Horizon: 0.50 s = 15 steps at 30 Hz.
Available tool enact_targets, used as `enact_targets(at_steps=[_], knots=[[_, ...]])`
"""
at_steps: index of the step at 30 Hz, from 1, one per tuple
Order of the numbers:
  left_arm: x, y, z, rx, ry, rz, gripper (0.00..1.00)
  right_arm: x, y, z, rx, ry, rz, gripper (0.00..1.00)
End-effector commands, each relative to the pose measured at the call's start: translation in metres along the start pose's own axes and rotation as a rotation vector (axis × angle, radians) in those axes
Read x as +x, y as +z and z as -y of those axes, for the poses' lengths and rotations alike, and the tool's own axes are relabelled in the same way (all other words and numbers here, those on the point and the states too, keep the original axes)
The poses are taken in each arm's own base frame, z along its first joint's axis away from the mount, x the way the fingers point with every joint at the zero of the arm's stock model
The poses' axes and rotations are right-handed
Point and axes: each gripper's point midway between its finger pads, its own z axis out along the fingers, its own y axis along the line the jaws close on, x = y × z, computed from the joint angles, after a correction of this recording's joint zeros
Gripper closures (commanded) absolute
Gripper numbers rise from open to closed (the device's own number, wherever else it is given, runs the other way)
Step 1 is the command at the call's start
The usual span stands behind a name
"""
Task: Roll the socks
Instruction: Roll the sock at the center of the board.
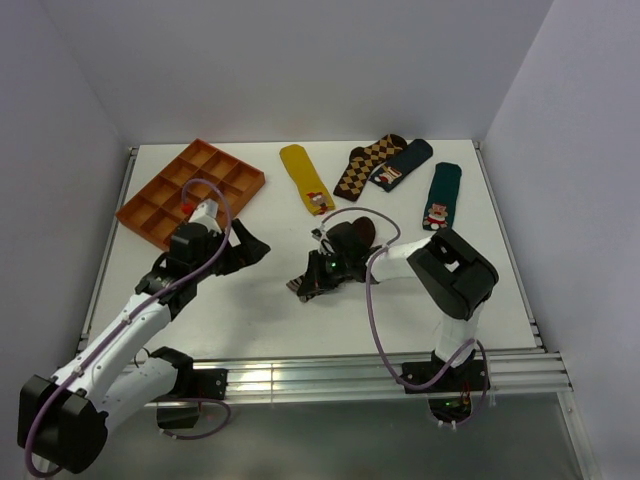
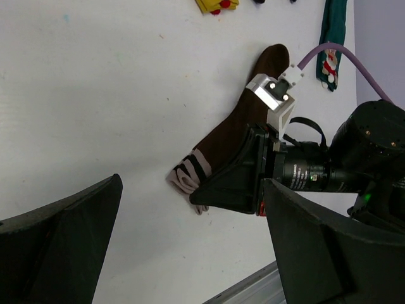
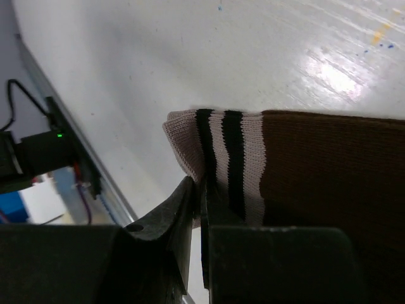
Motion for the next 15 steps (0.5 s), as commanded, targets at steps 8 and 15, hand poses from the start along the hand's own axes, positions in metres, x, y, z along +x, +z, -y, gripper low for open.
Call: enact_targets(at_steps=[8, 15], knots=[[0.025, 0.019, 0.009, 0.047, -0.093, -0.013, 0.04, 0.004, -0.006, 0.012, -0.14, 0.207, -0.018, 1.0], [0.057, 0.037, 0.008, 0.023, -0.15, -0.062, 0.09, 0.006, -0.005, 0.023, -0.153, 0.279, -0.019, 1.0]])
